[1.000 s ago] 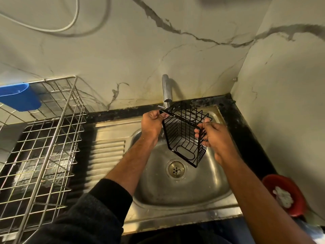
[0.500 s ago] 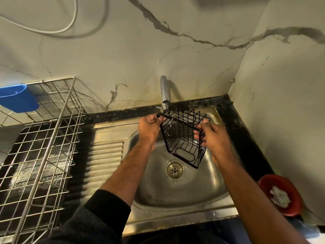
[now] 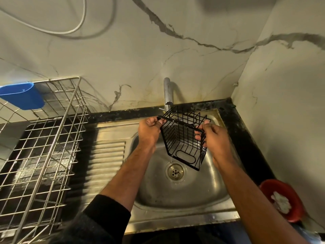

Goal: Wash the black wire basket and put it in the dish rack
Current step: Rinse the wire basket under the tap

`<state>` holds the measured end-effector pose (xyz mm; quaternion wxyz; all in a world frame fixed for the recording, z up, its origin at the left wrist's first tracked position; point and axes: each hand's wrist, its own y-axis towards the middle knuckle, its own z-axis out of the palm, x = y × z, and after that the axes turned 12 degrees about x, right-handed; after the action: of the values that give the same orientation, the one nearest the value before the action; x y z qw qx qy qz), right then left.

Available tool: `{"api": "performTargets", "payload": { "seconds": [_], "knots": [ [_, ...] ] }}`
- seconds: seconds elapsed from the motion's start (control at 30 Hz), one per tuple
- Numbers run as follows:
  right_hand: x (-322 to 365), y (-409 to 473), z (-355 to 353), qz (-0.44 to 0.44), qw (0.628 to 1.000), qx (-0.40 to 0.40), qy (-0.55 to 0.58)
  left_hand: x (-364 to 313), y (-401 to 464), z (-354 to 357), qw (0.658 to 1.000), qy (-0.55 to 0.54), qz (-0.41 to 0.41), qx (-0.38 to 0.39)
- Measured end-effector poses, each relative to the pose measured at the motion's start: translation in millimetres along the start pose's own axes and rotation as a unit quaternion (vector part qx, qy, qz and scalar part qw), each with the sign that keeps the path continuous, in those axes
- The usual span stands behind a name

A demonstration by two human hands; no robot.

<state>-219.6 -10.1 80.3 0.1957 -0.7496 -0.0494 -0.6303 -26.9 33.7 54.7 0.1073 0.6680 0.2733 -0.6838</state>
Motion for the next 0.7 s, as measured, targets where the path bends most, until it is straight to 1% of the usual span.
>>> {"api": "performTargets", "payload": {
  "seconds": [0.17, 0.4, 0.57, 0.7],
  "knots": [
    [-1.3, 6.5, 1.3, -0.01, 1.0, 0.02, -0.013, -3.8, -0.5, -9.7, 1.0, 0.012, -0.011, 0.011],
    [-4.7, 15.1, 1.0, -0.012, 1.0, 0.023, -0.015, -7.4, -2.7, -14.5, 0.999, 0.031, -0.016, 0.035],
    [-6.5, 14.0, -0.9, -0.03, 0.999, 0.018, -0.006, -5.0, -3.6, -14.7, 0.998, 0.04, -0.016, 0.054],
    [-9.0, 14.6, -2.9, -0.041, 0.999, 0.001, 0.003, -4.4, -5.6, -11.8, 0.998, 0.03, -0.018, 0.052]
  ]
}}
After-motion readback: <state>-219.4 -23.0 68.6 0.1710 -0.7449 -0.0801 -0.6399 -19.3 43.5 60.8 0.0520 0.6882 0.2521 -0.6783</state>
